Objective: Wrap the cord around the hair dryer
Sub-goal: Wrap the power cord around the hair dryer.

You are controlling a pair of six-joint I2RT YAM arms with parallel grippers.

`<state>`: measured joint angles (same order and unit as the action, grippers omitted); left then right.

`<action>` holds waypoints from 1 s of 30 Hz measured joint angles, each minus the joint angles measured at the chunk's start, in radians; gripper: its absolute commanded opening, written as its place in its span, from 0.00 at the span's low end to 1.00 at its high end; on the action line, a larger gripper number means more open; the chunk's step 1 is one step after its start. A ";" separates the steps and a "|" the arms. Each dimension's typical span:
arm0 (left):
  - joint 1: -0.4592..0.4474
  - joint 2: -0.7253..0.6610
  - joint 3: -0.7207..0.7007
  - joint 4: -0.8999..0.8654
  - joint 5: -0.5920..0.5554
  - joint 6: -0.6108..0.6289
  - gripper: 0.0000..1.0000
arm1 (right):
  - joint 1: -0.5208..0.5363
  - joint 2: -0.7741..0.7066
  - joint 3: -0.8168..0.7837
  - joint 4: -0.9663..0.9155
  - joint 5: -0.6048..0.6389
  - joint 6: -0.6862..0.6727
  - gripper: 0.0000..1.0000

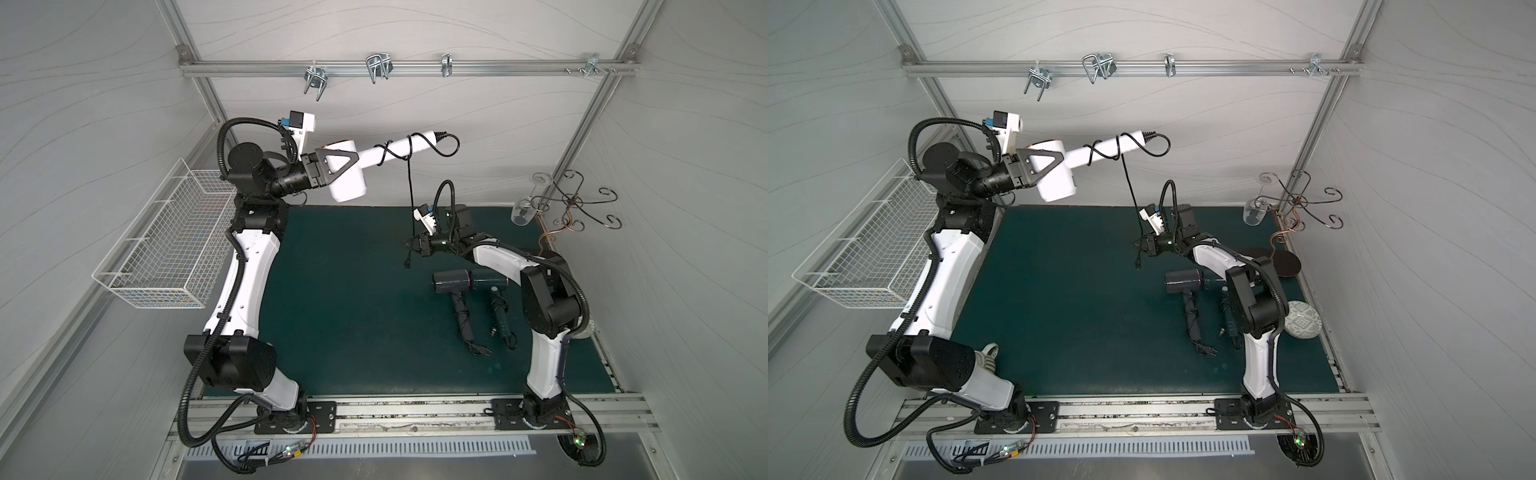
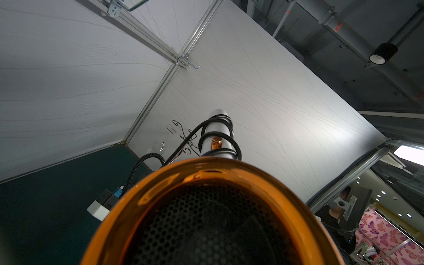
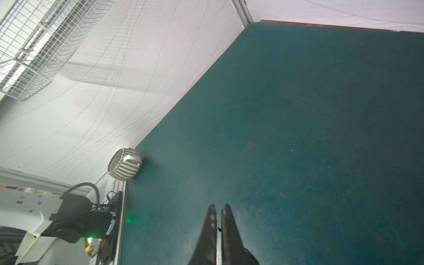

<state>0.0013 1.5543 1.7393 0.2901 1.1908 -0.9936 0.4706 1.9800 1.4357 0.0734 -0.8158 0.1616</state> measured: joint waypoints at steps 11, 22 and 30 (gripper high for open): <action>0.071 0.014 -0.032 -0.172 -0.145 0.127 0.00 | 0.171 -0.271 -0.169 -0.289 0.186 -0.082 0.00; 0.051 0.029 -0.033 -0.719 -0.458 0.583 0.00 | 0.465 -0.304 0.360 -0.980 0.557 -0.258 0.00; -0.032 0.033 -0.132 -0.858 -0.534 0.733 0.00 | 0.501 -0.273 0.736 -1.235 0.795 -0.407 0.00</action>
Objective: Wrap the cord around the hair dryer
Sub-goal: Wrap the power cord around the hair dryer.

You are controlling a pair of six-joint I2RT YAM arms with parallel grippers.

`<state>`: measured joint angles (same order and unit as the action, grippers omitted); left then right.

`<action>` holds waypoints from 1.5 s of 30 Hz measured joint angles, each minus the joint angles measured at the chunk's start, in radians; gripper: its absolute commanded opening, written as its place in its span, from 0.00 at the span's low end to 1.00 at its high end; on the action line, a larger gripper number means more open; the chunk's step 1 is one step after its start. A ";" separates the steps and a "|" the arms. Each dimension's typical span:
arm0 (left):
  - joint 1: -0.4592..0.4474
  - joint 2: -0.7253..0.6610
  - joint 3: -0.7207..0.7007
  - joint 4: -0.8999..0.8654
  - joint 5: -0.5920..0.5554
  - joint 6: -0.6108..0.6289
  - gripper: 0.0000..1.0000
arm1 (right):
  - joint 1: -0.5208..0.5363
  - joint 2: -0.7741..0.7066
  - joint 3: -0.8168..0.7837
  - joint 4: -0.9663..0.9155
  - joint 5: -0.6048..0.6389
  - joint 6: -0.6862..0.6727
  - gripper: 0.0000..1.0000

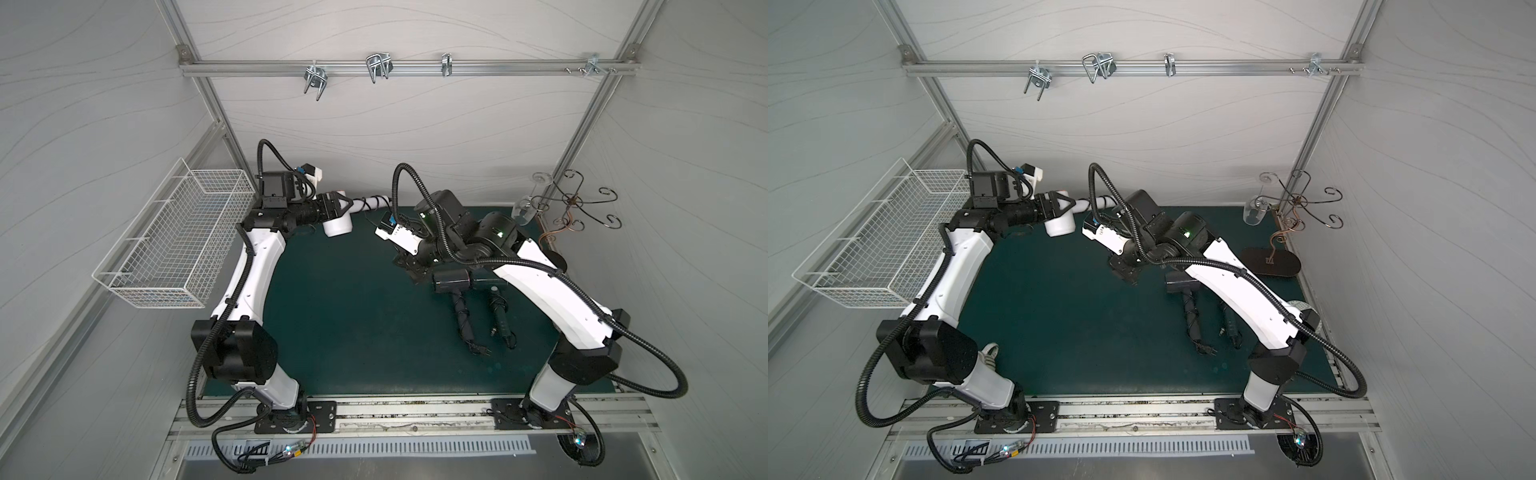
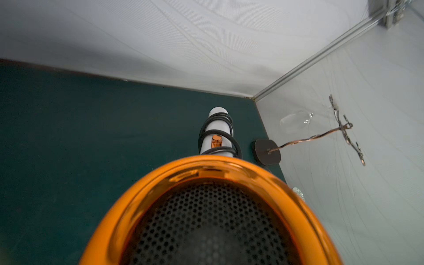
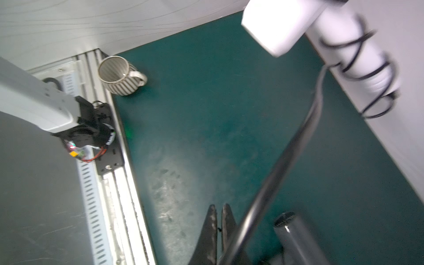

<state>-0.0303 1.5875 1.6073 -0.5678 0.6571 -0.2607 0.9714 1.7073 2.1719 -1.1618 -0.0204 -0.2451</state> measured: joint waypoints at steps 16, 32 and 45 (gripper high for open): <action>-0.204 -0.302 -0.432 -0.007 0.282 0.055 0.00 | -0.288 0.080 0.103 0.135 0.027 -0.210 0.00; -0.317 -0.277 -0.266 0.229 0.519 -0.102 0.00 | -0.562 0.292 -0.092 0.325 -0.613 -0.108 0.00; -0.176 -0.148 -0.253 0.779 0.536 -0.539 0.00 | -0.621 0.242 -0.400 0.534 -0.801 0.225 0.00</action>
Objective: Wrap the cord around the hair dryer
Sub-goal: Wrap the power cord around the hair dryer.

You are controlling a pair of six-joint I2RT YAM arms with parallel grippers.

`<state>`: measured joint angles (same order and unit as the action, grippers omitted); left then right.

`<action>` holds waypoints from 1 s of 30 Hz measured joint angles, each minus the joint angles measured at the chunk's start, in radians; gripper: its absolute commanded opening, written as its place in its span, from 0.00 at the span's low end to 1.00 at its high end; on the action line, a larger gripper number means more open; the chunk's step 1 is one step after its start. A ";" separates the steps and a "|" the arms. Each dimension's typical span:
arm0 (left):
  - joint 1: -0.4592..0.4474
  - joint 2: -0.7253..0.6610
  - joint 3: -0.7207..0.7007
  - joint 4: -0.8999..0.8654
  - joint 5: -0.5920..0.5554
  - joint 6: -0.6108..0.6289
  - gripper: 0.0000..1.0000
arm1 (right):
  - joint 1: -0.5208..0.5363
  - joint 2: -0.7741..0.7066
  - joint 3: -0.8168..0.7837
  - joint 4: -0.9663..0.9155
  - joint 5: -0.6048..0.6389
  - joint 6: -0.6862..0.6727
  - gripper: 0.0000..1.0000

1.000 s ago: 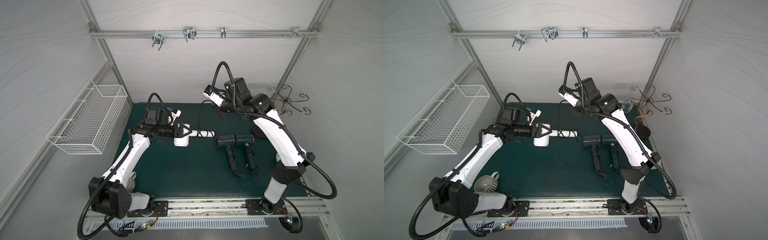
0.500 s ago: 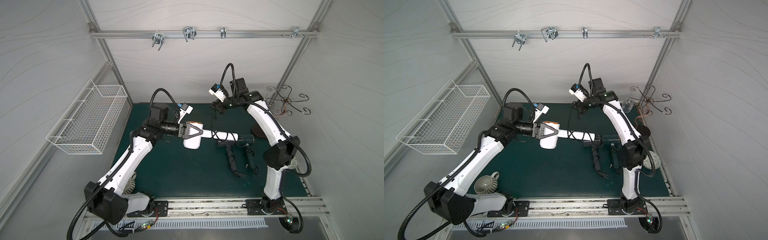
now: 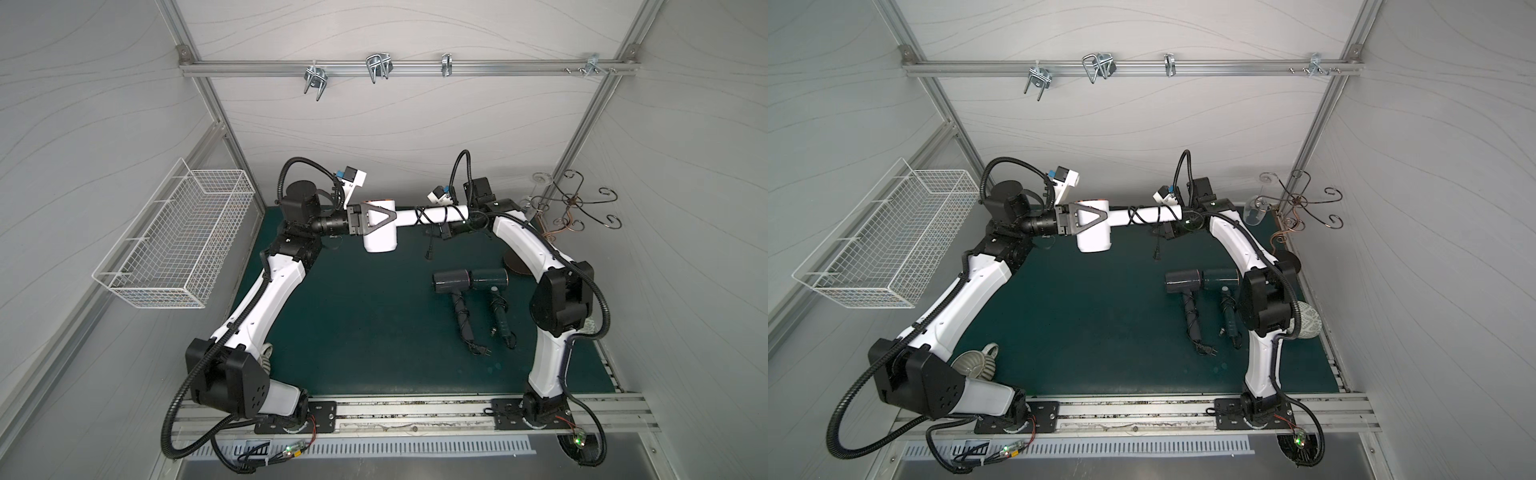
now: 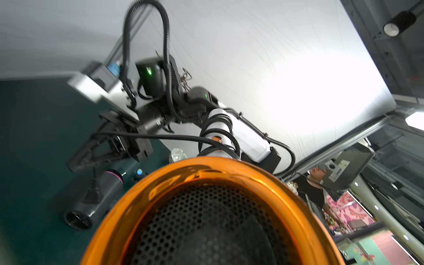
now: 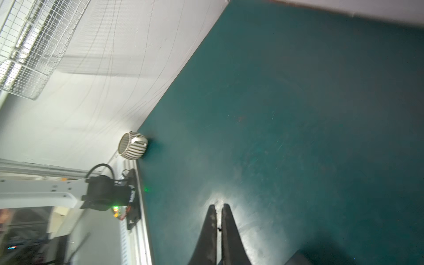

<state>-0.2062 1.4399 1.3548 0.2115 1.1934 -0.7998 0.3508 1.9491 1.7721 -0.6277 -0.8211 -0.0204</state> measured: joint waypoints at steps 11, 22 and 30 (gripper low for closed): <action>0.096 0.044 0.000 0.121 -0.020 -0.129 0.00 | 0.008 -0.171 -0.363 0.352 -0.086 0.306 0.00; 0.121 0.044 0.011 0.166 -0.040 -0.167 0.00 | 0.080 -0.231 -0.486 0.482 -0.106 0.389 0.12; 0.148 0.044 0.023 0.183 -0.050 -0.182 0.00 | 0.106 -0.231 -0.528 0.523 -0.106 0.417 0.08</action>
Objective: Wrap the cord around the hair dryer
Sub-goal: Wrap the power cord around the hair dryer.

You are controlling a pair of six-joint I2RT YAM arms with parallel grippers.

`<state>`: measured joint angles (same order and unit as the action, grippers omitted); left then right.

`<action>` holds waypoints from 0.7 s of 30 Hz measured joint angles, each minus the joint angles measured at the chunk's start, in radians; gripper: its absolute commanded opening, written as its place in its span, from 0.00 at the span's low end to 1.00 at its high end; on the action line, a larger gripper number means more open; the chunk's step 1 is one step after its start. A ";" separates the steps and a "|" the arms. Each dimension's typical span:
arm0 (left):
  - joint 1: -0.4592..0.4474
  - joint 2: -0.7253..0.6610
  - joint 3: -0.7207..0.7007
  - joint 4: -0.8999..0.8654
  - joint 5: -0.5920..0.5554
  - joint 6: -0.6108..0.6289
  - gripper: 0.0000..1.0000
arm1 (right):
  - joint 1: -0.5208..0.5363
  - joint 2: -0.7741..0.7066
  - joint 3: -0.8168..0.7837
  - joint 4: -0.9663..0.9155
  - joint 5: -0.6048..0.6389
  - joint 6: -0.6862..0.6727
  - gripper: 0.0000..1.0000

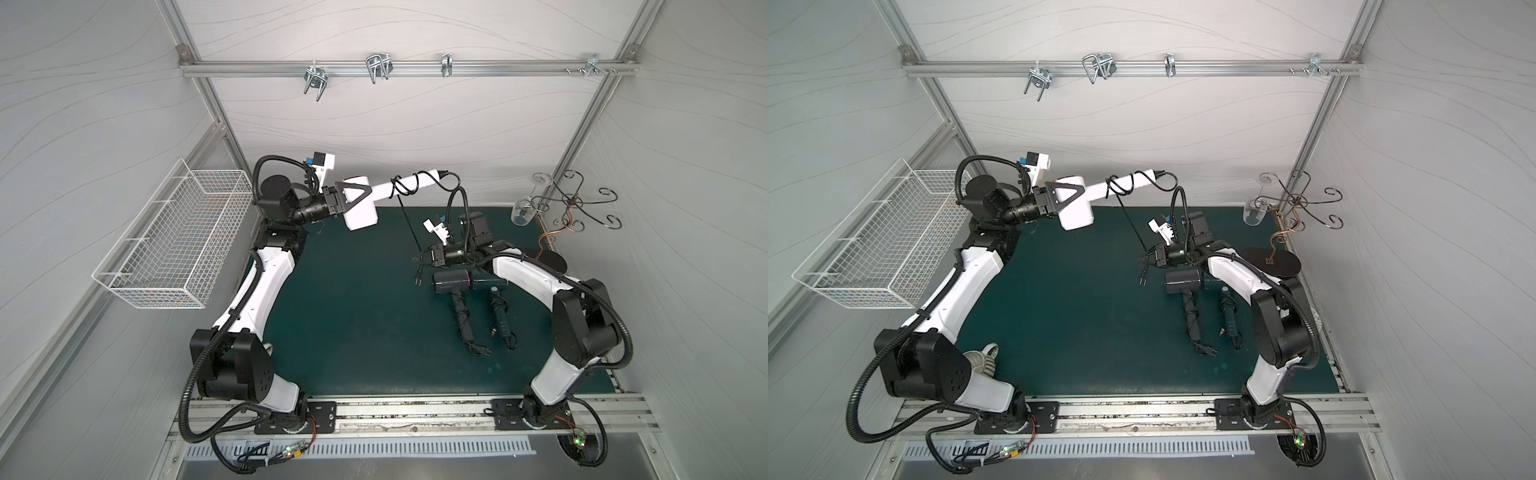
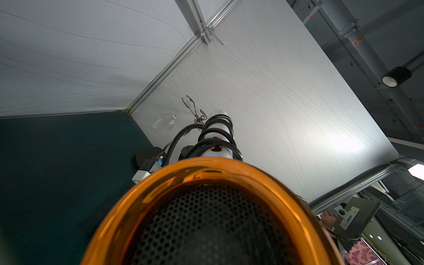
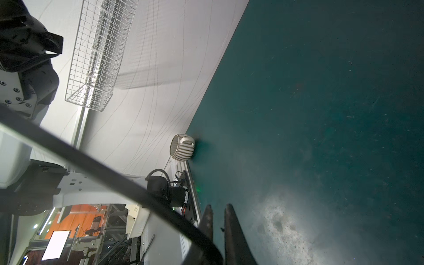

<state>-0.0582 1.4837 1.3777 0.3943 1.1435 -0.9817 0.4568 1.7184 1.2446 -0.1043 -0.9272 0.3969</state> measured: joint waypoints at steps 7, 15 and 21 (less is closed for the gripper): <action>0.017 0.000 0.000 -0.008 -0.003 -0.001 0.00 | 0.009 -0.044 -0.043 0.029 0.028 0.008 0.00; 0.040 -0.023 -0.027 -0.159 -0.074 0.090 0.00 | 0.062 -0.248 -0.188 0.019 0.195 0.035 0.00; 0.042 -0.030 0.039 -0.500 -0.200 0.330 0.00 | 0.188 -0.281 -0.086 -0.232 0.309 -0.058 0.00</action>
<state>-0.0166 1.4536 1.4162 -0.1059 0.9440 -0.6521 0.6445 1.4376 1.1584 -0.3363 -0.6186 0.3393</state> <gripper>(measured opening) 0.774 0.091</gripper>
